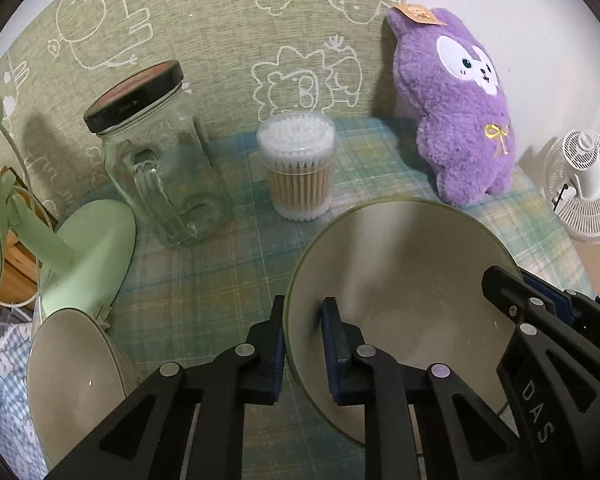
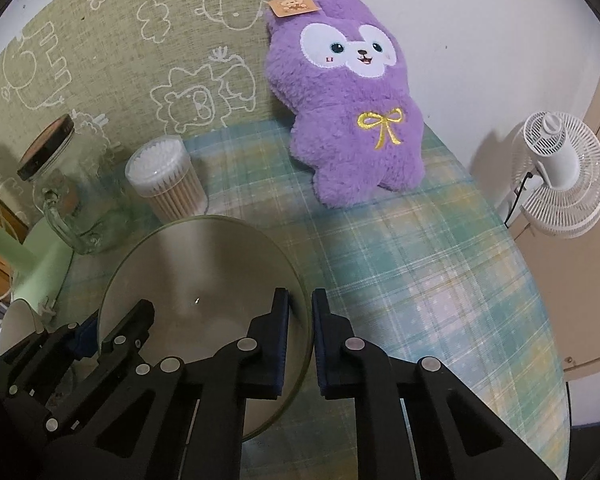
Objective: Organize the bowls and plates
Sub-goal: 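Close both grippers on that bowl's rim and lift it, then carry the held bowl over the first placed bowl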
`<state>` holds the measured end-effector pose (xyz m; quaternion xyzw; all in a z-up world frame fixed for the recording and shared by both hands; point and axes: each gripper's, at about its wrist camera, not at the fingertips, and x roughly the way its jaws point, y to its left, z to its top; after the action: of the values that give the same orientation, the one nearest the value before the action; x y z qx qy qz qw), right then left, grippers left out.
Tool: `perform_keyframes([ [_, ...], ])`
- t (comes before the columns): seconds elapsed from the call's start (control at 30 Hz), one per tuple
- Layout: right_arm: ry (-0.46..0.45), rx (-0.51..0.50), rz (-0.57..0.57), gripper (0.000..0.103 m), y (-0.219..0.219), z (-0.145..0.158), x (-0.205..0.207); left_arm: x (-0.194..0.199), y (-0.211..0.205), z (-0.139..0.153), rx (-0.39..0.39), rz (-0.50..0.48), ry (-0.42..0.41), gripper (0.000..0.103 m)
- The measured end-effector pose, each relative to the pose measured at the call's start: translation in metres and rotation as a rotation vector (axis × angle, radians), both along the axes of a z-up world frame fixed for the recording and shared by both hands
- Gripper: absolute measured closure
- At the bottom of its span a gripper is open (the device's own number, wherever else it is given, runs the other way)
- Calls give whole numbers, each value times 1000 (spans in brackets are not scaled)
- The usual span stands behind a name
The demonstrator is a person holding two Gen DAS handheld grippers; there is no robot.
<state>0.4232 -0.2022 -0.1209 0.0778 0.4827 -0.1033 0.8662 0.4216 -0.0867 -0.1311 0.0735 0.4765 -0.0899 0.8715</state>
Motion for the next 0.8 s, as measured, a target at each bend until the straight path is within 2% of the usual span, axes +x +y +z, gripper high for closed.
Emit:
perform_keyframes([
  [0.3, 21, -14, 7, 88, 8, 3, -10, -7, 8, 3, 24, -9, 9, 89],
  [0.8, 27, -18, 53, 88, 40, 22, -60, -59, 35, 23, 43, 21, 4, 89],
])
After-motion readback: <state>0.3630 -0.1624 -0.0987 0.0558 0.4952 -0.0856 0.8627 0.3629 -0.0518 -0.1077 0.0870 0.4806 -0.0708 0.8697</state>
